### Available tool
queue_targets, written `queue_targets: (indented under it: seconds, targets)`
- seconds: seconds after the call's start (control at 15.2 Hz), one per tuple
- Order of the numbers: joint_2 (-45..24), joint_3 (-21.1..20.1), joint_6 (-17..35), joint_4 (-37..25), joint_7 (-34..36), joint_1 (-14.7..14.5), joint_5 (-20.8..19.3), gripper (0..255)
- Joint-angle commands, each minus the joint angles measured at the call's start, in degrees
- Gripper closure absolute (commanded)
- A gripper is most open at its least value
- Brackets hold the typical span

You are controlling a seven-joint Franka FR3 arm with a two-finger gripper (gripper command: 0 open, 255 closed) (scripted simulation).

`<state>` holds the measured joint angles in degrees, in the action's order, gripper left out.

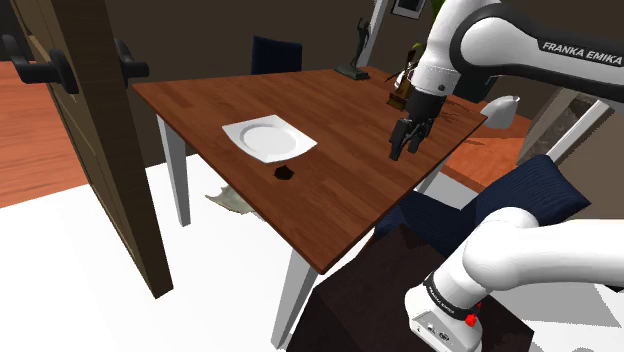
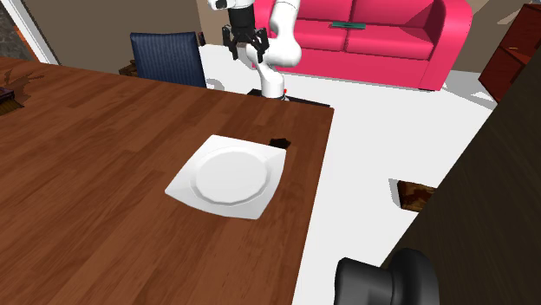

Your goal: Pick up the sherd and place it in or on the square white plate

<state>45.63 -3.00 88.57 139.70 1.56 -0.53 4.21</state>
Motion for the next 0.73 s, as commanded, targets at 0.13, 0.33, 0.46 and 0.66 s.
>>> queue_targets:
  seconds: [0.13, 0.33, 0.46, 0.66]
  targets:
    - [-3.25, -1.83, 2.88, -0.69, 1.4, -0.69, 1.05, 0]
    - [-8.46, -4.51, 6.99, -2.29, 3.49, -1.59, 2.23, 0]
    - [-12.13, -6.26, 9.56, -3.71, 4.89, -2.08, 2.73, 0]
    - [-17.87, -8.81, 13.11, -6.38, 7.08, -2.67, 3.02, 0]
